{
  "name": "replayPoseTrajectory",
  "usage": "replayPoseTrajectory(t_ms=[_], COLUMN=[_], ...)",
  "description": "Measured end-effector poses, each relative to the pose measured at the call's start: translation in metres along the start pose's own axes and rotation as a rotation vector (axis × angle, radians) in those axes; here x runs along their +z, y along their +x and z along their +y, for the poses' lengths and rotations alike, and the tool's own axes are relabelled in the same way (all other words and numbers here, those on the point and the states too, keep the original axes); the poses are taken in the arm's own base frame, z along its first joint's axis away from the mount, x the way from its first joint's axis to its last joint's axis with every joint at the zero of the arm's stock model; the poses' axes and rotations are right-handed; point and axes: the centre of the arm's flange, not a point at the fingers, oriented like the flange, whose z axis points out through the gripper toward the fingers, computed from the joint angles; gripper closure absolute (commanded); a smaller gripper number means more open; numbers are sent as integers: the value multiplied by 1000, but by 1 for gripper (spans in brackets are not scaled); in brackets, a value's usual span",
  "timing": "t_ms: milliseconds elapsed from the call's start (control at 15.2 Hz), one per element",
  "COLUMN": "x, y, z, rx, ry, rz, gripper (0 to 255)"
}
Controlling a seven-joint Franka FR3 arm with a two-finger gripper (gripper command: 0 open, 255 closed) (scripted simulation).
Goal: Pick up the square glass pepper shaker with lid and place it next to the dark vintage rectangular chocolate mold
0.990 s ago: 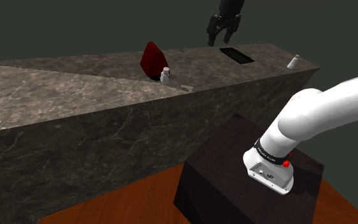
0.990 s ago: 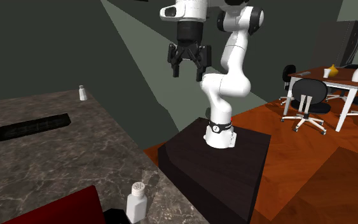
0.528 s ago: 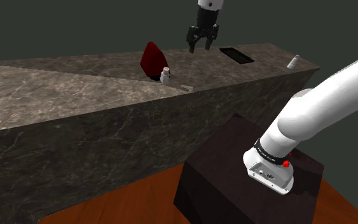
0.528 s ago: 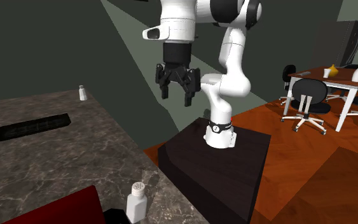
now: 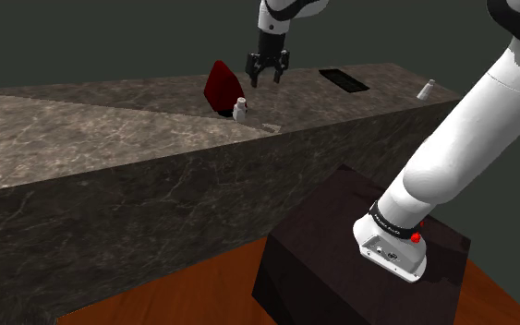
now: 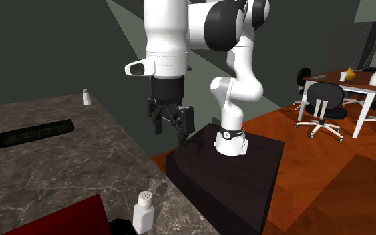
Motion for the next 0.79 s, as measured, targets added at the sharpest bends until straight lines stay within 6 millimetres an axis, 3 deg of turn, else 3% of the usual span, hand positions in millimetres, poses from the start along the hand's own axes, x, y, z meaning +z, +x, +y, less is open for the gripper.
replayPoseTrajectory(t_ms=[660, 792], x=[83, 98], y=[109, 122], z=[-24, -26], rx=[51, 58], ry=[-4, -5], rz=[-34, -39], gripper=[0, 0])
